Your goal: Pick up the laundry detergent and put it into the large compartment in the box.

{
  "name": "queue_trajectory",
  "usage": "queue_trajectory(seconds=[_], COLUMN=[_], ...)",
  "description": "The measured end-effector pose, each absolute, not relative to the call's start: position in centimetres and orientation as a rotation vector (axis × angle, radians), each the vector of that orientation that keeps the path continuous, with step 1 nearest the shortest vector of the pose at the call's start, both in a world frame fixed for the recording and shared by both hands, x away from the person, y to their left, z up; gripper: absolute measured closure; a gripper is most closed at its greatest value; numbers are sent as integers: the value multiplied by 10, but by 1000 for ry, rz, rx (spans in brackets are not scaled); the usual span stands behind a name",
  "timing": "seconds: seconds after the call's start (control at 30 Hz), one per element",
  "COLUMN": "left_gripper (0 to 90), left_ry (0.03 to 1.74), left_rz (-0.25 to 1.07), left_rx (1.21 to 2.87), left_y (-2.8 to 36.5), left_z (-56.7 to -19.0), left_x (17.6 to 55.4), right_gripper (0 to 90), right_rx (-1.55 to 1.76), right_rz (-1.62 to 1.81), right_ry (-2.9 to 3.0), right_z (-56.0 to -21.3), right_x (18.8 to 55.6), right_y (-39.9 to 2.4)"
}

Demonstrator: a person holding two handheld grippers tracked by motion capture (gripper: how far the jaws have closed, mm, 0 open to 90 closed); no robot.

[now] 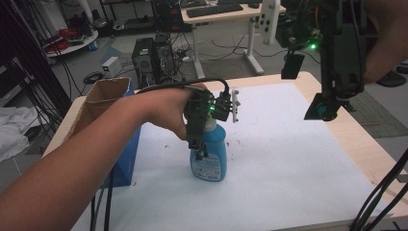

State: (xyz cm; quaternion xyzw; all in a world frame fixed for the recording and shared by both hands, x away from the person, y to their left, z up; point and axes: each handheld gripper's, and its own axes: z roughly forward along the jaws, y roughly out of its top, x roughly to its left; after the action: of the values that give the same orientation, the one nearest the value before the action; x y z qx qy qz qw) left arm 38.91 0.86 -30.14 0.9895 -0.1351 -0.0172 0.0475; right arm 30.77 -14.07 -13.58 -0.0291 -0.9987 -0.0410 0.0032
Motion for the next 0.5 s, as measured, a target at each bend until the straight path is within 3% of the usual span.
queue_trajectory(seconds=[0.13, 0.5], left_gripper=[96, 98], left_ry=[-415, -413], left_rz=[-66, -43], left_rx=[3025, 3018], left_y=[8, 8], left_z=[-301, -301], left_x=[388, 388], right_gripper=[16, 16], right_rx=[-92, -95], right_rz=[-127, -122], right_ry=[-3132, -3133], right_z=[-136, -137], right_x=[308, 307], right_y=[-141, -141])
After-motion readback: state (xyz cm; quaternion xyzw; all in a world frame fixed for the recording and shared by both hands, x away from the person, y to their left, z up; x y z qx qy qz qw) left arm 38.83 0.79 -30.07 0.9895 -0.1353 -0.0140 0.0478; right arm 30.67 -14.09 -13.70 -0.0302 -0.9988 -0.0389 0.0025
